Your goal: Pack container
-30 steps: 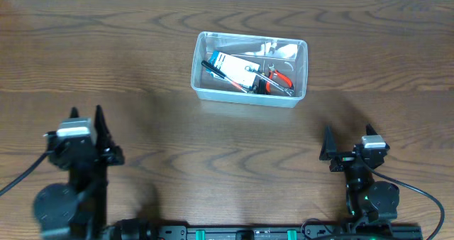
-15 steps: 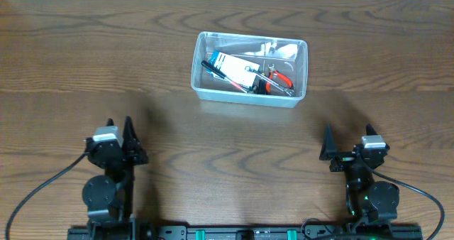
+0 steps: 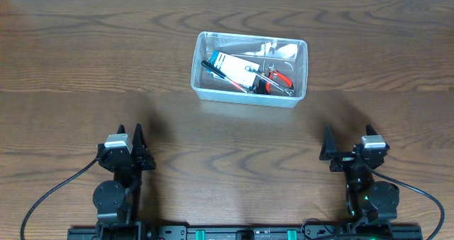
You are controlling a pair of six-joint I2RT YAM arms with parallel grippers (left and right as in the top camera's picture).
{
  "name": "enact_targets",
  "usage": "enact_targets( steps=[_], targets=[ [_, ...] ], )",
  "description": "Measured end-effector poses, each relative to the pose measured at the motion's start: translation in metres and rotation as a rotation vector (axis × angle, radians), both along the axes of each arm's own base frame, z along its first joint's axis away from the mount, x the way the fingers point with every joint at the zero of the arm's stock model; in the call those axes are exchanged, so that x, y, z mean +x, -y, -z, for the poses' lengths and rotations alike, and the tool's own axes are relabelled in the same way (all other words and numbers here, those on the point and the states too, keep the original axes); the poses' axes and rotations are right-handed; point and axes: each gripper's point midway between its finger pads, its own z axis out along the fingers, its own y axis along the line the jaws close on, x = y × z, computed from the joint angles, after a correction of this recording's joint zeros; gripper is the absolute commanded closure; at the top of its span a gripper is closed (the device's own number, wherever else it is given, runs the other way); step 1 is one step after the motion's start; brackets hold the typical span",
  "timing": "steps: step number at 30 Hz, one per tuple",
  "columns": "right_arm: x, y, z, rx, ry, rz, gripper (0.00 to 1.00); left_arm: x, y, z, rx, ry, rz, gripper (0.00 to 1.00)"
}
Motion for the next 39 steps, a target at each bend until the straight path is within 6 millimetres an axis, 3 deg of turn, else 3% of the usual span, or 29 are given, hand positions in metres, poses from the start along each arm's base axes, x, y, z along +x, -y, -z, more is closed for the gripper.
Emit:
enact_targets(
  steps=[12, 39],
  targets=[
    [0.000, 0.000, 0.000, 0.000, 0.000, 0.000, 0.01, 0.000, 0.000, 0.016, 0.000, -0.010, 0.000, 0.71],
    [0.000, 0.000, 0.000, 0.000, 0.000, 0.000, 0.01, -0.001, 0.008, 0.018, 0.105, -0.018, 0.035, 0.71]
  ],
)
